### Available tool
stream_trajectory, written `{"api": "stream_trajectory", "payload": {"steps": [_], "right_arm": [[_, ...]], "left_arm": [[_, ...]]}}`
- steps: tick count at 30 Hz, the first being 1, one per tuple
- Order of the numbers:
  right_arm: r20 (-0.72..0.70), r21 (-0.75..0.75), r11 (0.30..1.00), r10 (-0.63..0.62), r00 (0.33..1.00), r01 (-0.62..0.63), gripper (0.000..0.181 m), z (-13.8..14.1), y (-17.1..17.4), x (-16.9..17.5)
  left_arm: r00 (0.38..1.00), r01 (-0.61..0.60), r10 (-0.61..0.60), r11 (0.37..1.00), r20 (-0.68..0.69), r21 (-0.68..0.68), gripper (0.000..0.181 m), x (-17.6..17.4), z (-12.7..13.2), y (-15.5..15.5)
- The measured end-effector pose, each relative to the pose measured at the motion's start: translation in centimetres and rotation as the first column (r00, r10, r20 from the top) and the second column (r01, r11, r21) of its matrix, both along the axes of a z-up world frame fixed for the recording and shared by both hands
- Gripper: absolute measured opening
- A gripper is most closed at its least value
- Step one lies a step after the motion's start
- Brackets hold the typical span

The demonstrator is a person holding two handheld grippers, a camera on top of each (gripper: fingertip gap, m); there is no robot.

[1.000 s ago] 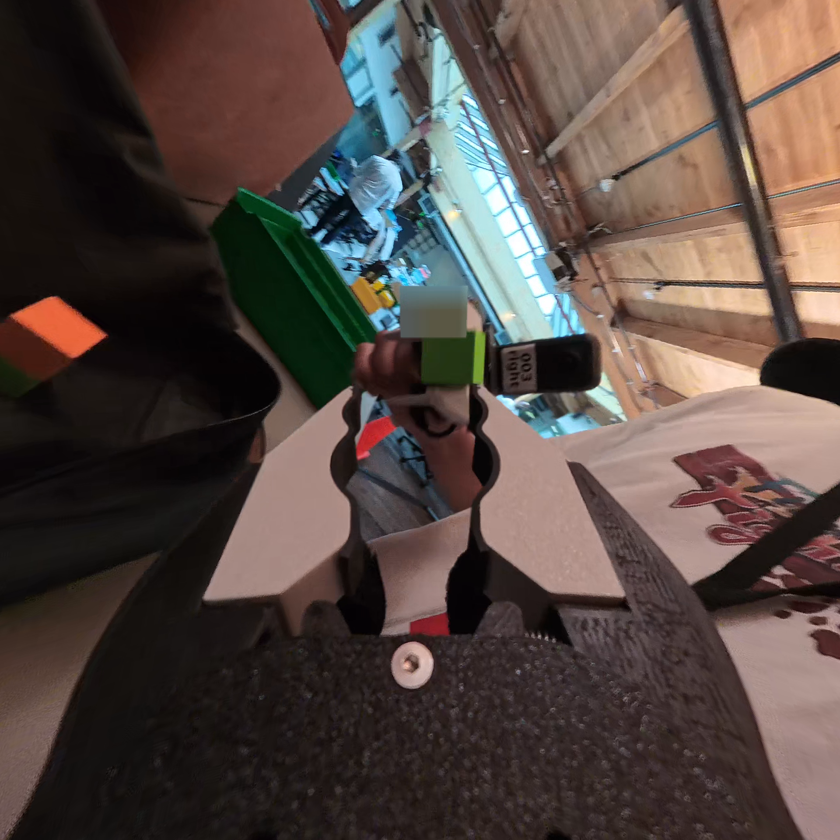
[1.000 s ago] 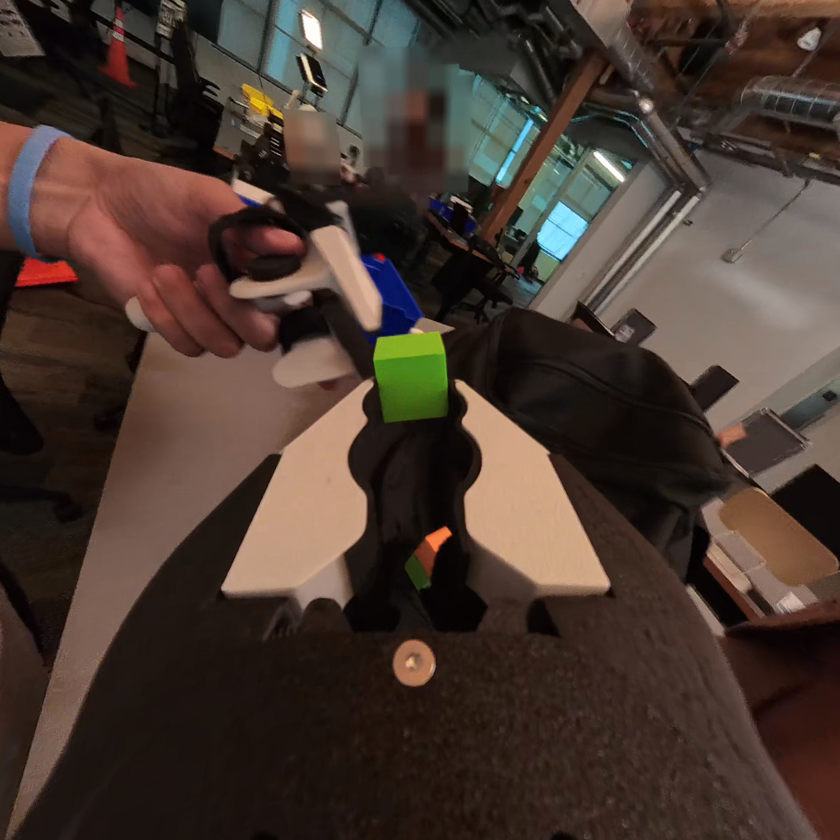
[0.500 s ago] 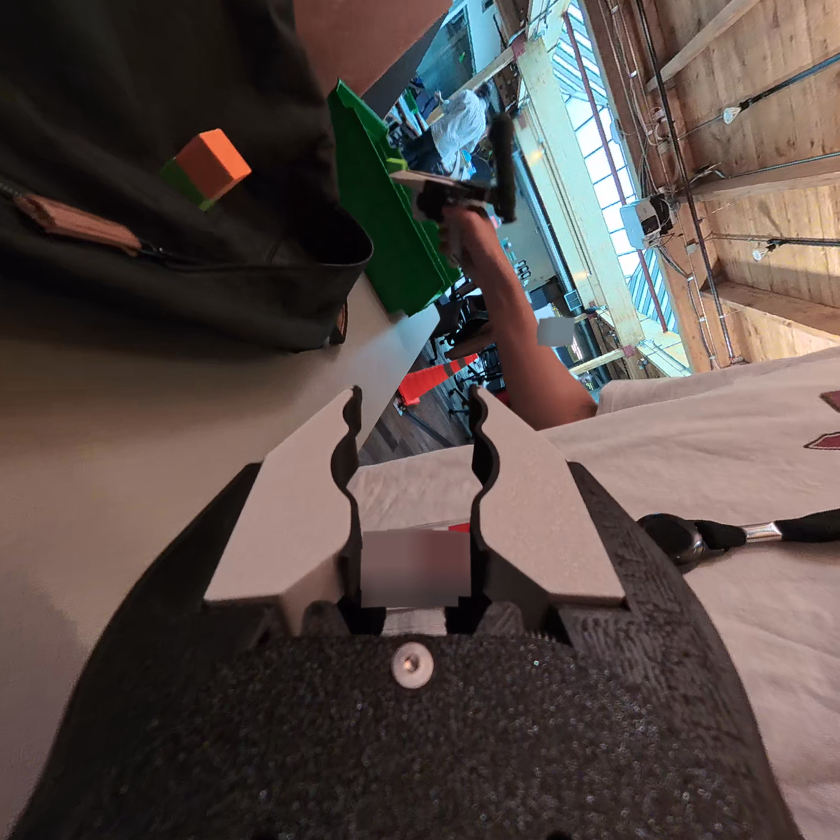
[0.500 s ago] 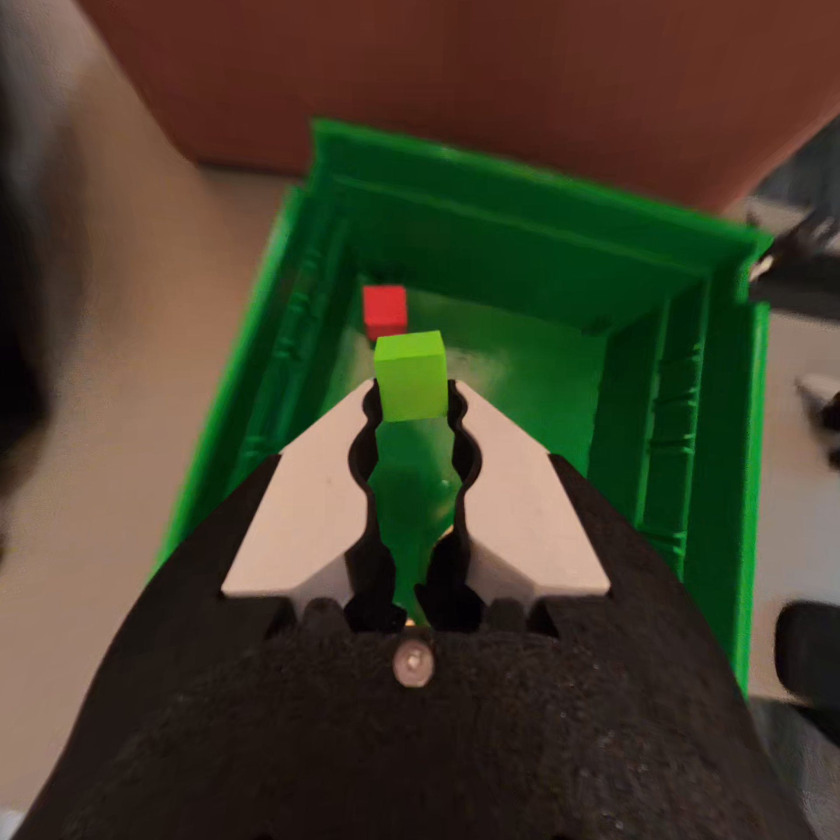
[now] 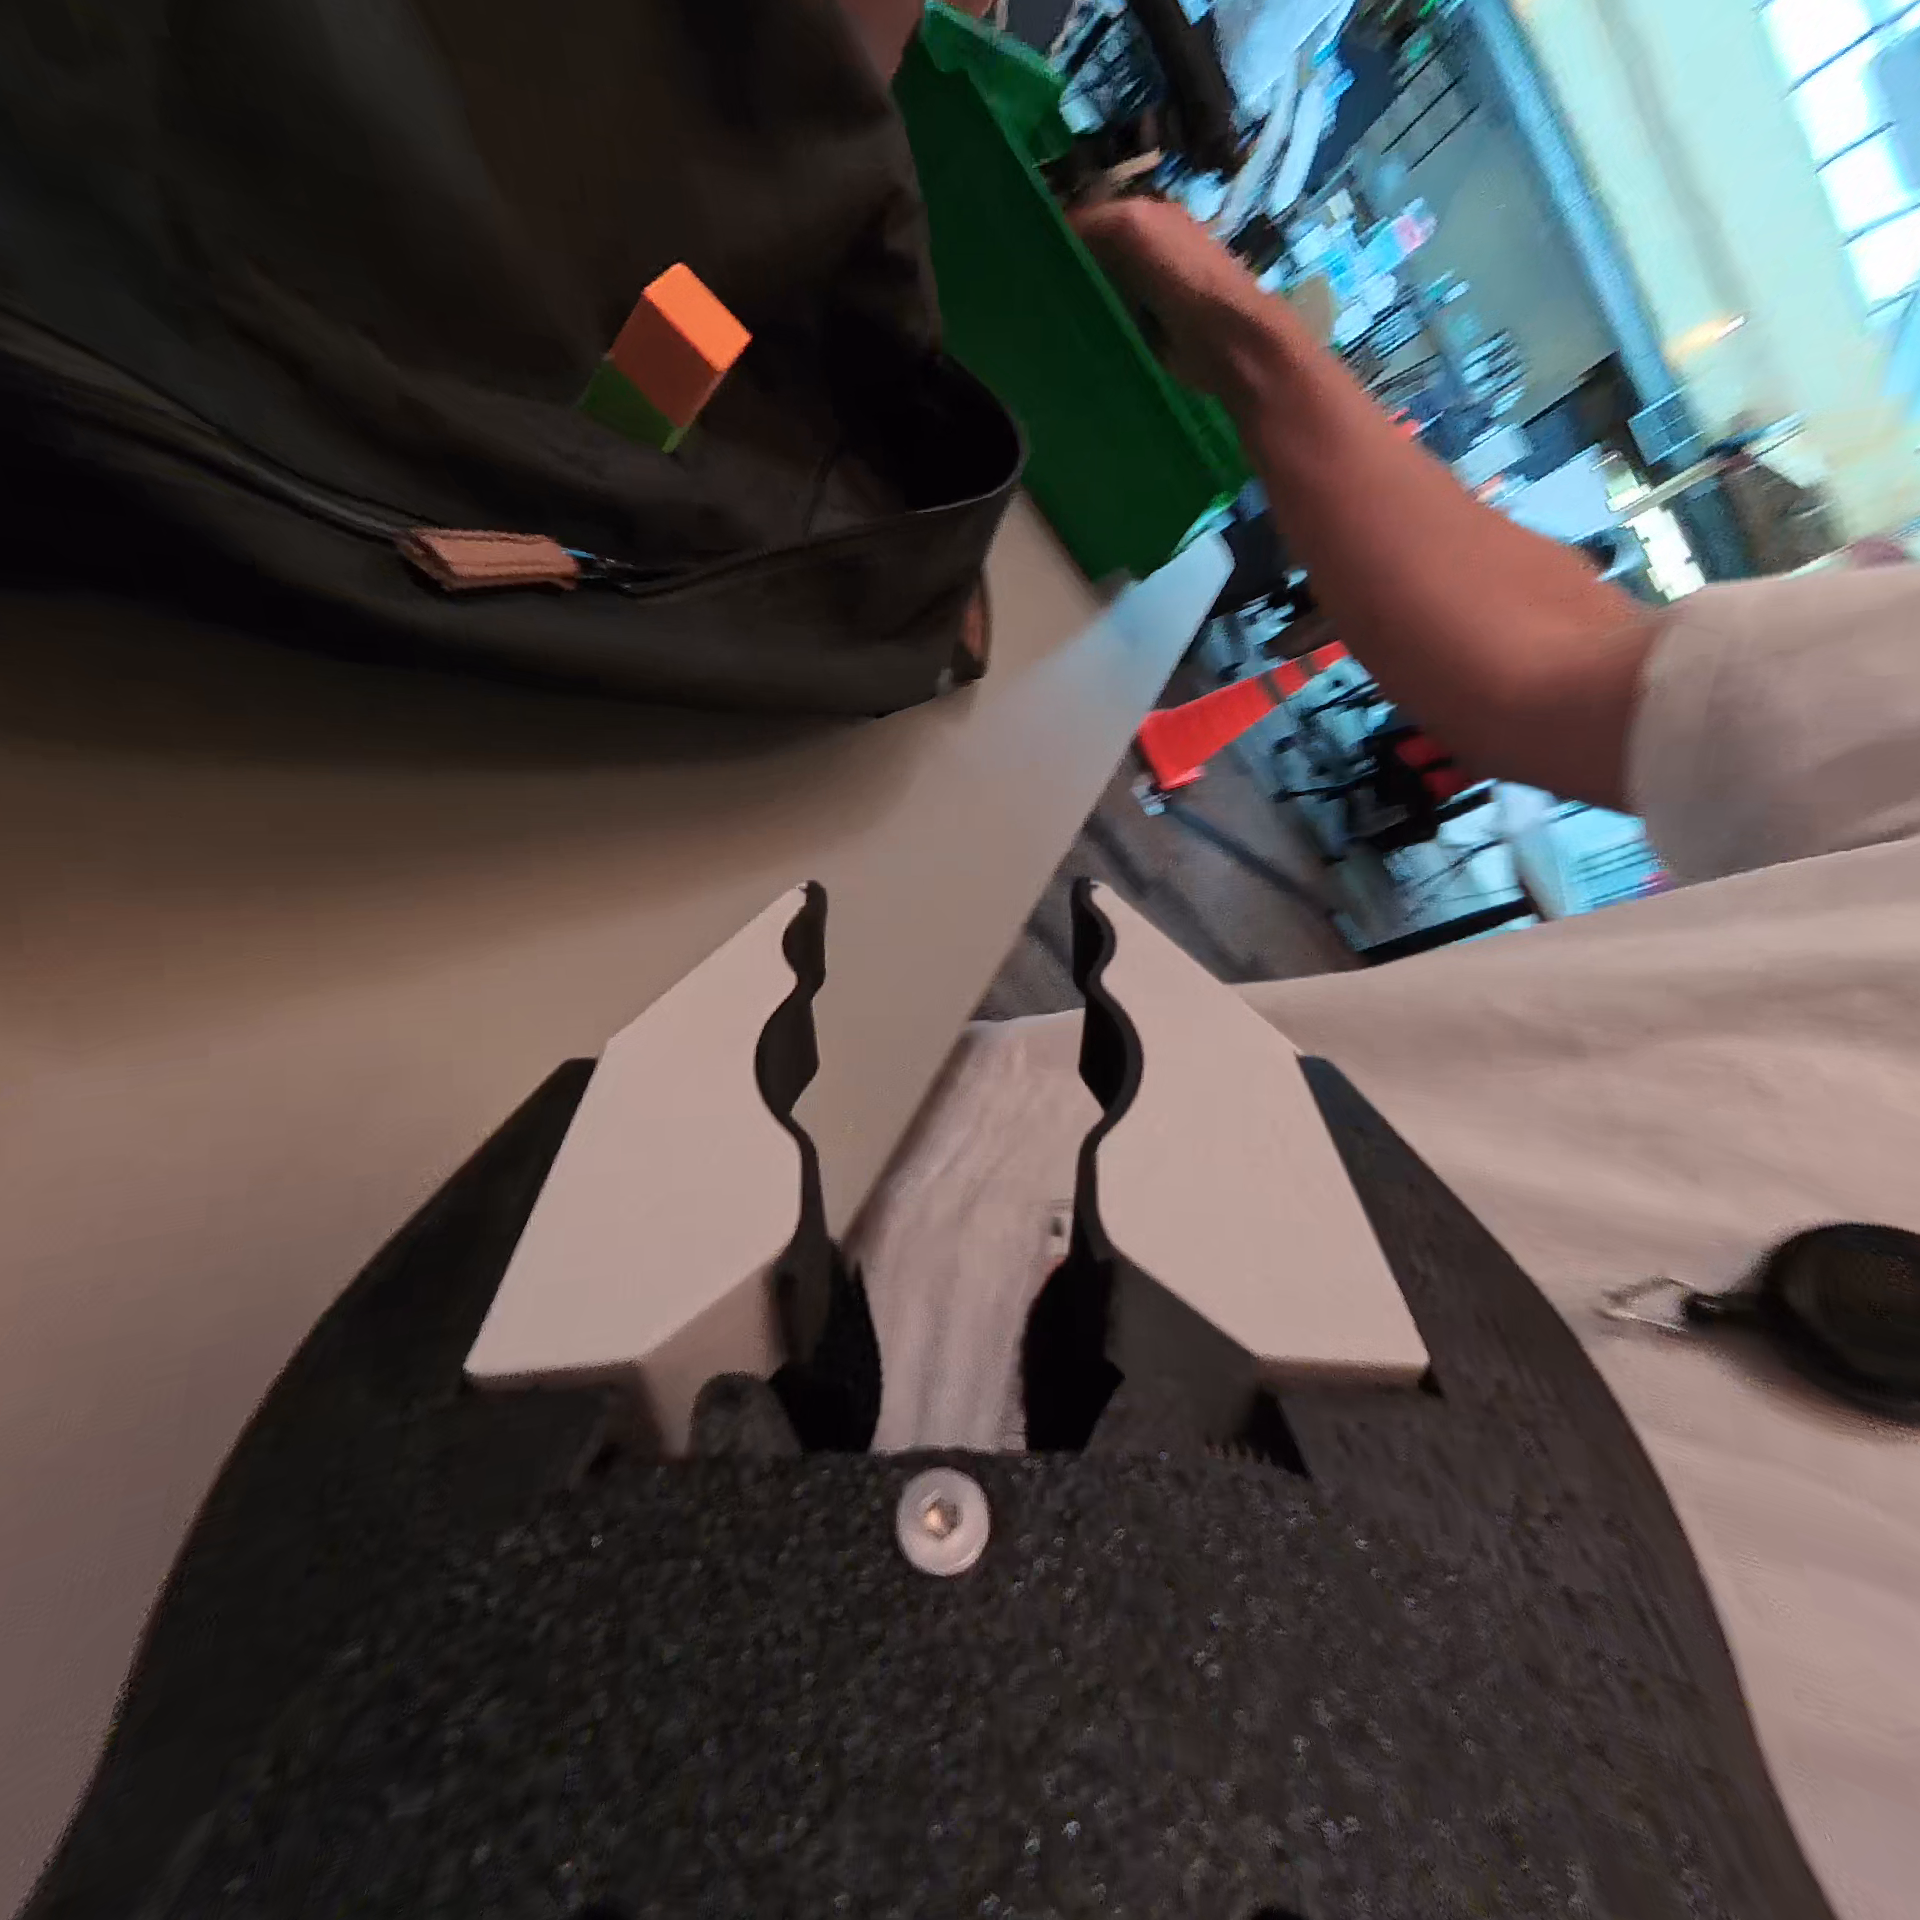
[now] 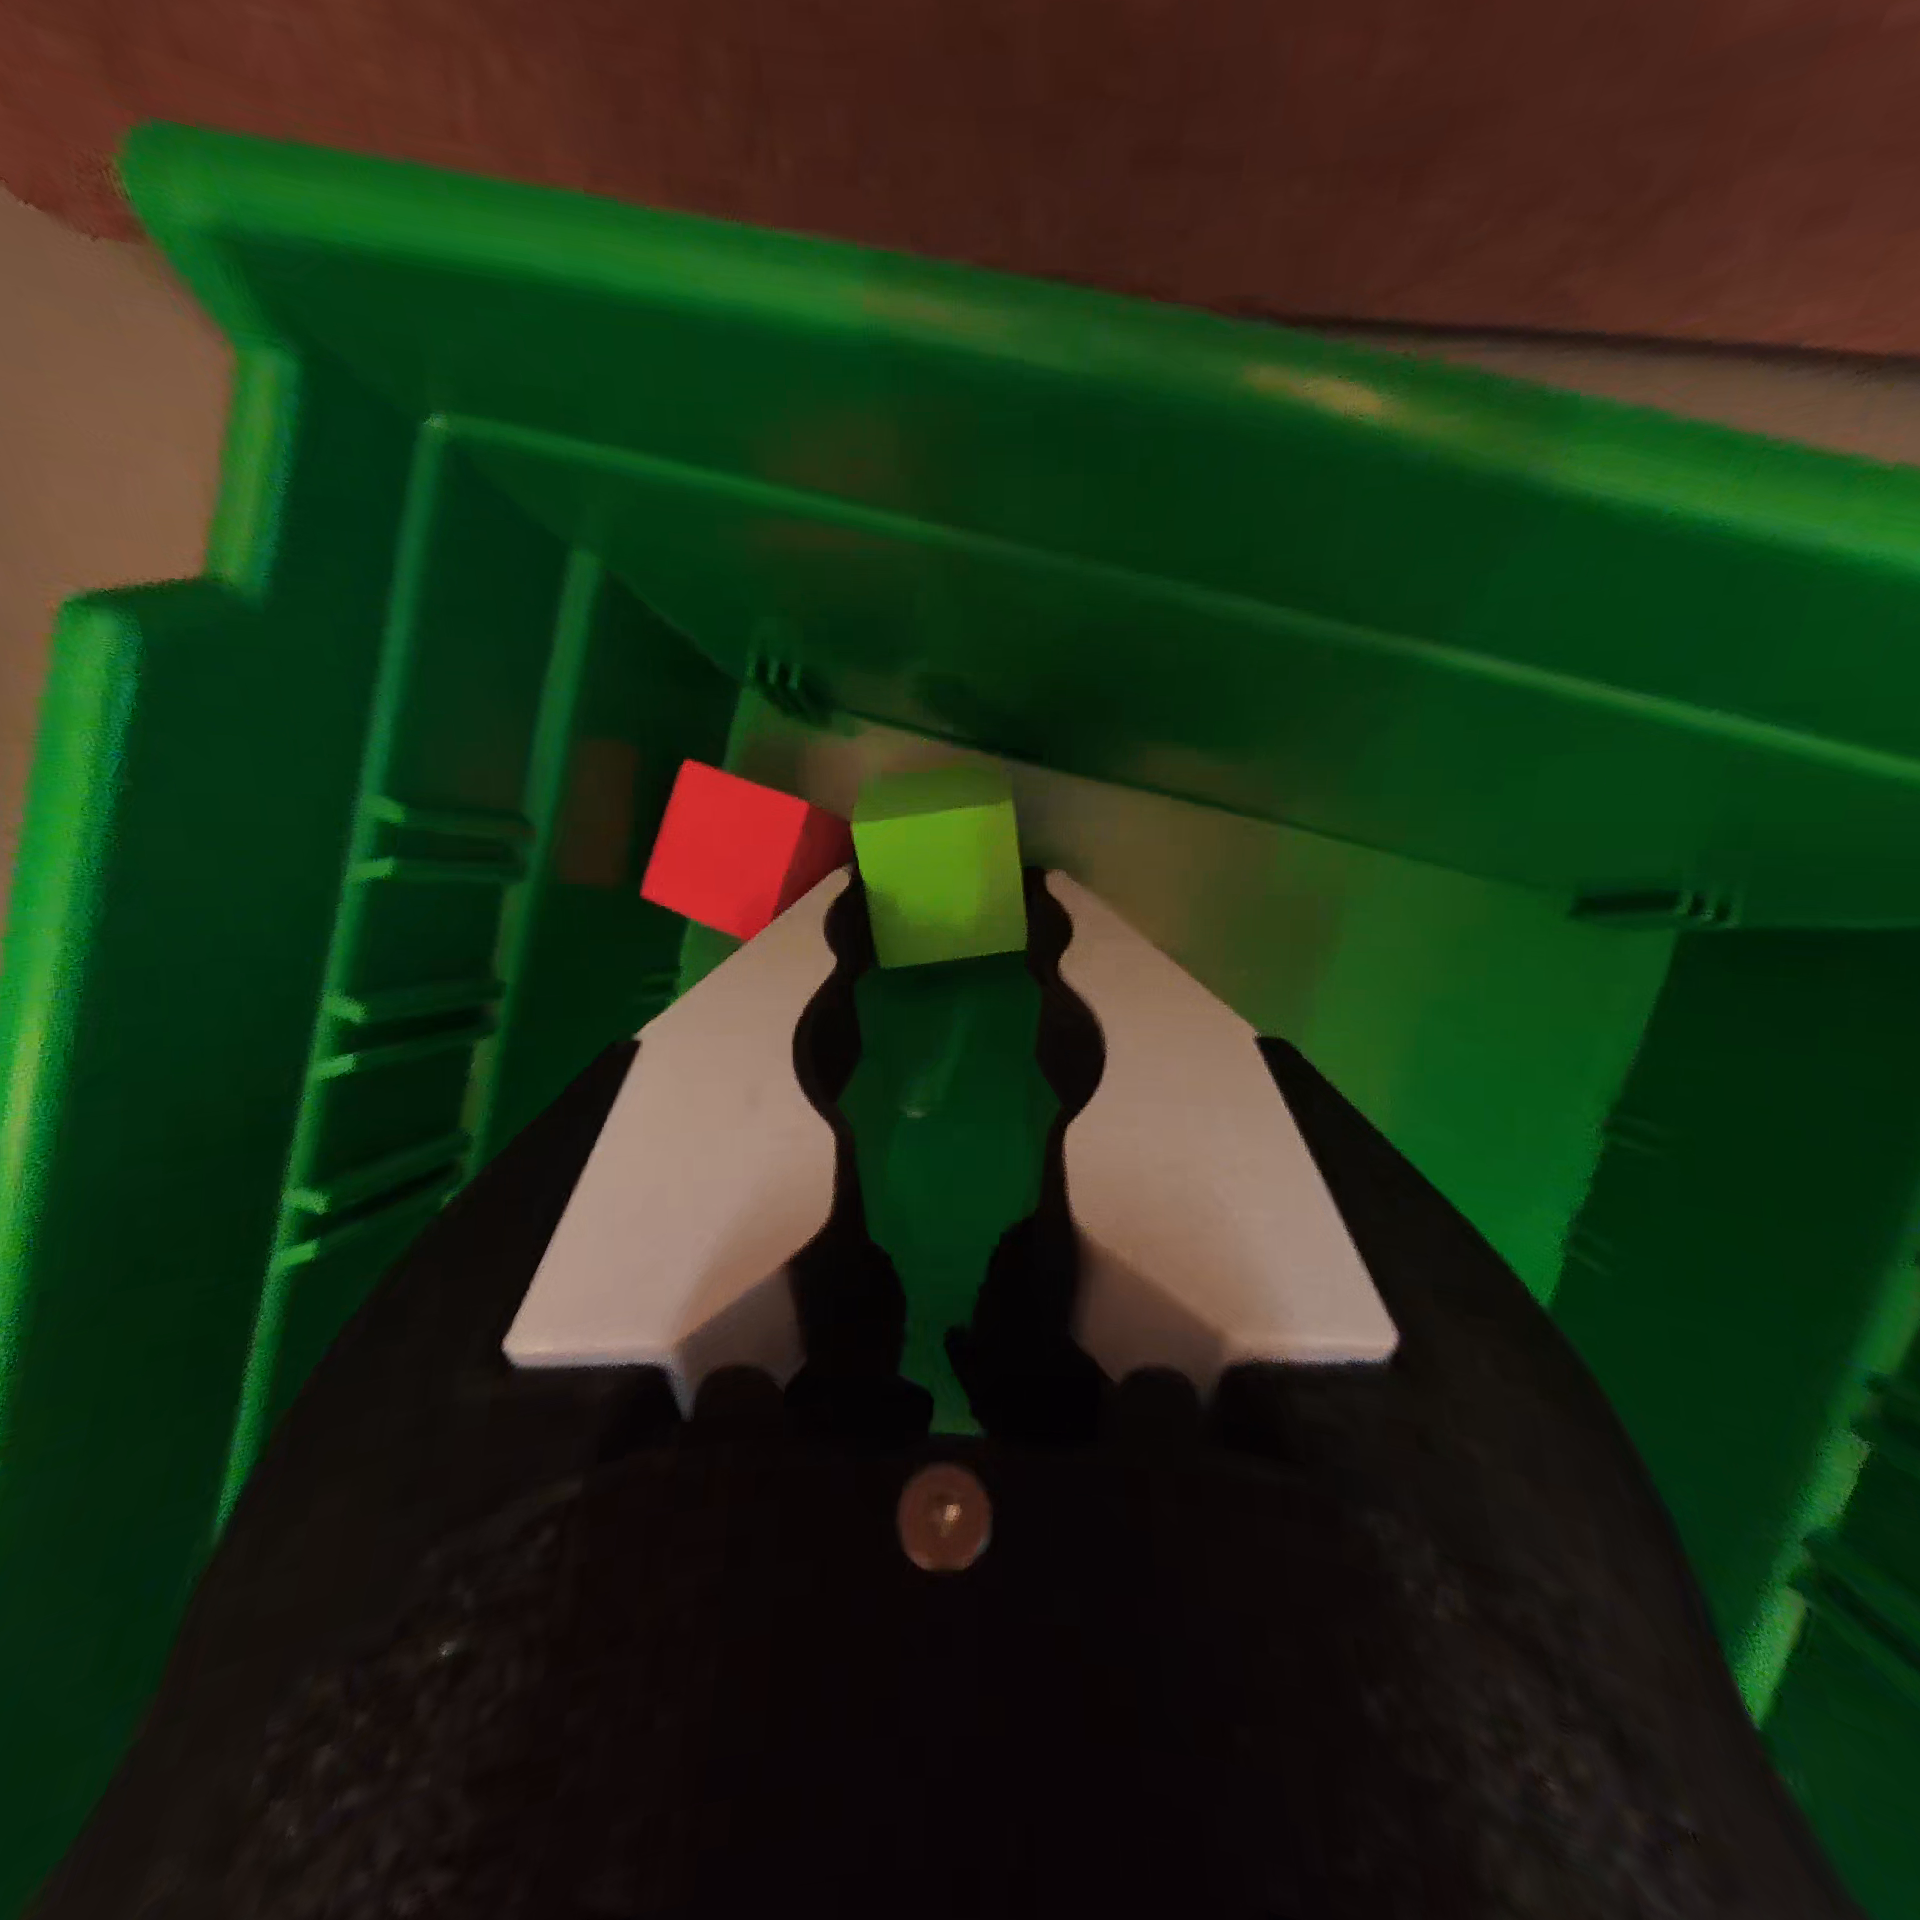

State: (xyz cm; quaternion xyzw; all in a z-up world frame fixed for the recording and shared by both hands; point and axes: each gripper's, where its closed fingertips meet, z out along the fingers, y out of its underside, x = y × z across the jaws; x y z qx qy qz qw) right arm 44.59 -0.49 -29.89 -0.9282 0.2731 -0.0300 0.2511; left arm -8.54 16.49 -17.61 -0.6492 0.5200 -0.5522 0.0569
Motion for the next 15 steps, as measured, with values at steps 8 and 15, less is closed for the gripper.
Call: {"api": "stream_trajectory", "payload": {"steps": [8, 15], "right_arm": [[0.273, 0.208, 0.977, -0.108, 0.956, 0.051, 0.052, 9.6, -4.1, -3.1], [0.345, 0.668, 0.728, -0.117, 0.931, -0.156, 0.049, 19.6, -1.5, -18.7]], "left_arm": [[0.996, 0.087, -0.067, 0.895, -0.061, 0.437, 0.048, 7.5, -1.3, 0.6], [0.970, 0.231, -0.111, 0.706, -0.218, 0.670, 0.060, 16.8, -3.6, 2.2]]}}
